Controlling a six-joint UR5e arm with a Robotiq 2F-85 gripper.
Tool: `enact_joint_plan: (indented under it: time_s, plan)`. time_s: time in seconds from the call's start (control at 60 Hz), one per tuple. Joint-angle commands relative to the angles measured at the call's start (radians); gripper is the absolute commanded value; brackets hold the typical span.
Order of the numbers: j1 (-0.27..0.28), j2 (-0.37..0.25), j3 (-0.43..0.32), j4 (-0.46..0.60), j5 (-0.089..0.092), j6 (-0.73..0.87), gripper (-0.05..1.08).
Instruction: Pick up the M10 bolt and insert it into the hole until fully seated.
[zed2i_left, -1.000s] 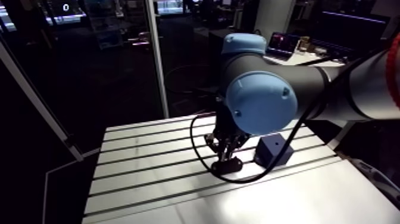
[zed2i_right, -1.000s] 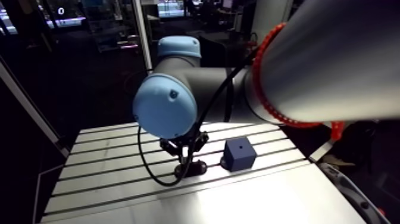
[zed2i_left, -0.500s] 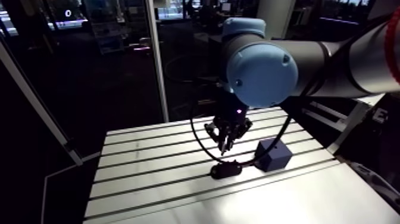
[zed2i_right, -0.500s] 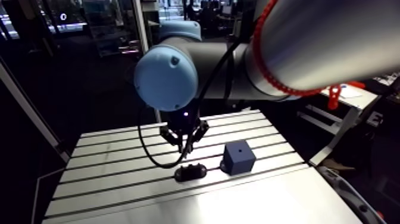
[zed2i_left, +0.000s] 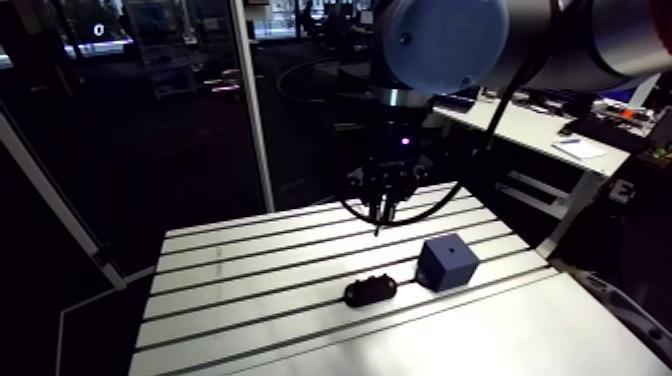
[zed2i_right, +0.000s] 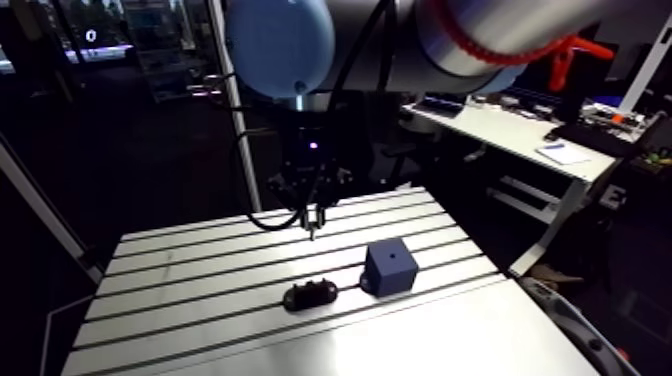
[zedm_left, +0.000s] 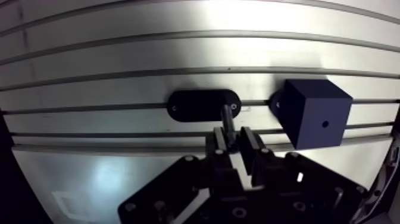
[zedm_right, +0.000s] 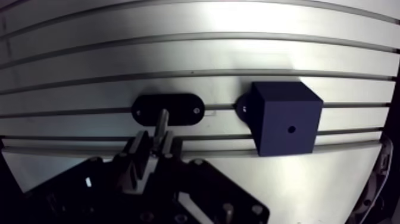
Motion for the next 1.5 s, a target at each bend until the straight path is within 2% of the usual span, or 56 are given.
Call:
enact_joint_plan:
  time_s: [0.017, 0.133, 0.2, 0.5, 0.633, 0.65, 0.667, 0.7, 0.8, 1.133, 1.5]
  plan:
    - [-0.064, 0.011, -0.063, 0.085, -0.012, -0.037, 1.08]
    - [-0.087, 0.028, -0.093, 0.133, -0.031, -0.047, 1.08]
    - [-0.097, 0.038, -0.109, 0.162, -0.036, -0.047, 1.08]
    - [-0.132, 0.072, -0.175, 0.283, -0.040, -0.047, 1.08]
    - [-0.145, 0.087, -0.193, 0.297, -0.065, -0.047, 1.08]
    - [-0.150, 0.089, -0.194, 0.296, -0.074, -0.047, 1.08]
    - [-0.150, 0.089, -0.194, 0.296, -0.074, -0.047, 1.08]
    - [-0.160, 0.098, -0.195, 0.291, -0.092, -0.047, 1.08]
    - [-0.175, 0.112, -0.195, 0.288, -0.104, -0.047, 1.08]
    - [-0.225, 0.152, -0.203, 0.297, -0.109, -0.047, 1.08]
    - [-0.227, 0.171, -0.219, 0.317, -0.109, -0.053, 1.08]
